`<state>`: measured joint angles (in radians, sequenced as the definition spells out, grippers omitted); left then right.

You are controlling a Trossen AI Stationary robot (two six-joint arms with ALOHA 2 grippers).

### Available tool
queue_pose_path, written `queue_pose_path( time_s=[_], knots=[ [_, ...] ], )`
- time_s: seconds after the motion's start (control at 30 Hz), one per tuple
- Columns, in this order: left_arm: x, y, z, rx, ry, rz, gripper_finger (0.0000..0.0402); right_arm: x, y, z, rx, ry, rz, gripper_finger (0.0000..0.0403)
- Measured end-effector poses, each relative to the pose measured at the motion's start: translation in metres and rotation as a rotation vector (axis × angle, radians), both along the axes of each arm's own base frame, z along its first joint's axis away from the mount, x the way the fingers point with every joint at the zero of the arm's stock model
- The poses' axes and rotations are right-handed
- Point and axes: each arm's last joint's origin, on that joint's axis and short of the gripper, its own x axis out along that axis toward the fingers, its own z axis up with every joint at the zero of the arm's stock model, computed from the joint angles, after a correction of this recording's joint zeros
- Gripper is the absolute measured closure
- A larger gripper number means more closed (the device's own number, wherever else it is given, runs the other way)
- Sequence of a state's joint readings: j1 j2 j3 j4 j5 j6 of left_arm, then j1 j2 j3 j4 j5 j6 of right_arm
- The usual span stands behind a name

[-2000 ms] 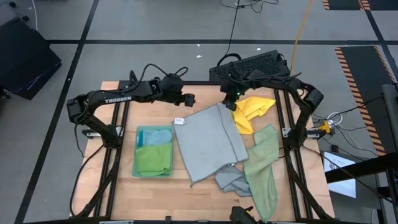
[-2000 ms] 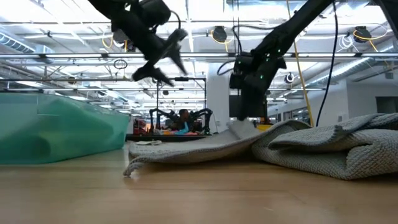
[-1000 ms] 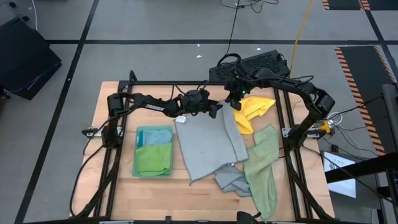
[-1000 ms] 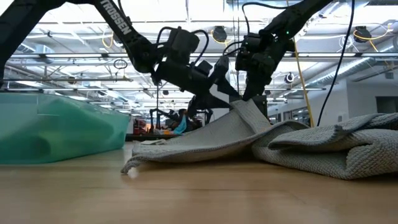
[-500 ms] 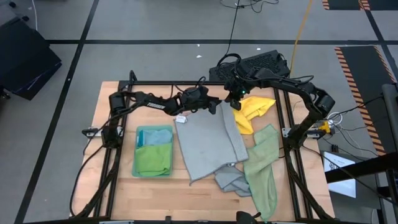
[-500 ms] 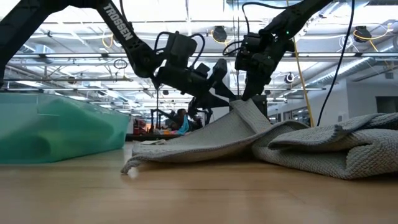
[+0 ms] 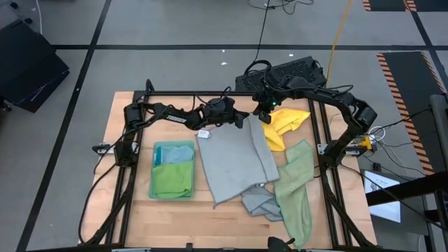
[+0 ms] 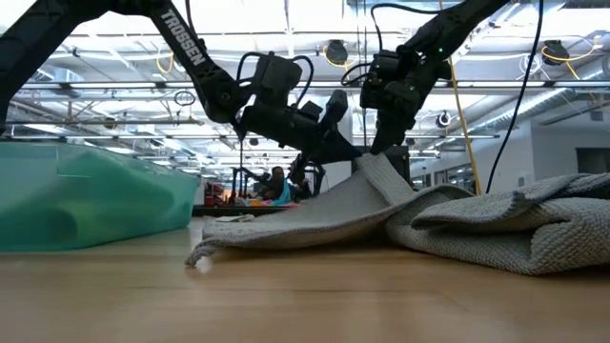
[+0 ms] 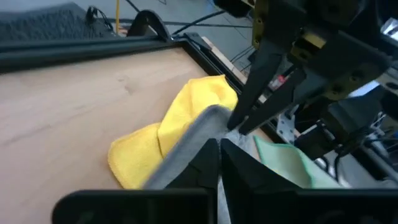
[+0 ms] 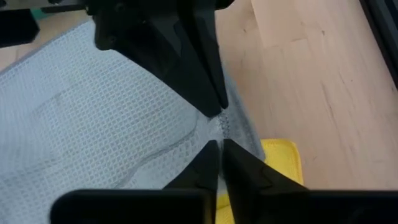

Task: Fold microfiber towels
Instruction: Fold the top gray microfiber cloth

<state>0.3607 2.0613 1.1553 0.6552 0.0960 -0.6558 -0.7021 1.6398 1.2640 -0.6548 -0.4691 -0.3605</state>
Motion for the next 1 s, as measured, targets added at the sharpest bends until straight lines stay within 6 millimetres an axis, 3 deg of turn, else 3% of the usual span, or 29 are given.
queue_pose_path(
  time_s=[0.17,0.33,0.47,0.63,0.77,1.0],
  knots=[
    [-0.001,0.001,0.005,-0.152,-0.053,0.017,0.0395,-0.005,0.001,0.004,0.007,0.035,-0.068,0.0328],
    [-0.002,0.002,0.017,-0.241,-0.113,0.034,0.0397,-0.013,0.011,0.032,-0.078,-0.013,-0.115,0.0261],
    [0.002,0.004,0.025,-0.349,-0.153,0.028,0.0394,-0.004,0.029,0.050,-0.091,-0.123,-0.136,0.0225],
    [0.004,0.009,0.032,-0.383,-0.179,0.043,0.0394,0.012,0.056,0.039,-0.171,-0.117,-0.242,0.0209],
    [0.001,0.017,0.033,-0.455,-0.208,0.076,0.0393,0.011,0.073,0.035,-0.298,-0.044,-0.312,0.0209],
    [-0.002,0.025,0.033,-0.510,-0.230,0.111,0.0390,0.011,0.084,0.016,-0.287,-0.089,-0.433,0.0209]
  ],
)
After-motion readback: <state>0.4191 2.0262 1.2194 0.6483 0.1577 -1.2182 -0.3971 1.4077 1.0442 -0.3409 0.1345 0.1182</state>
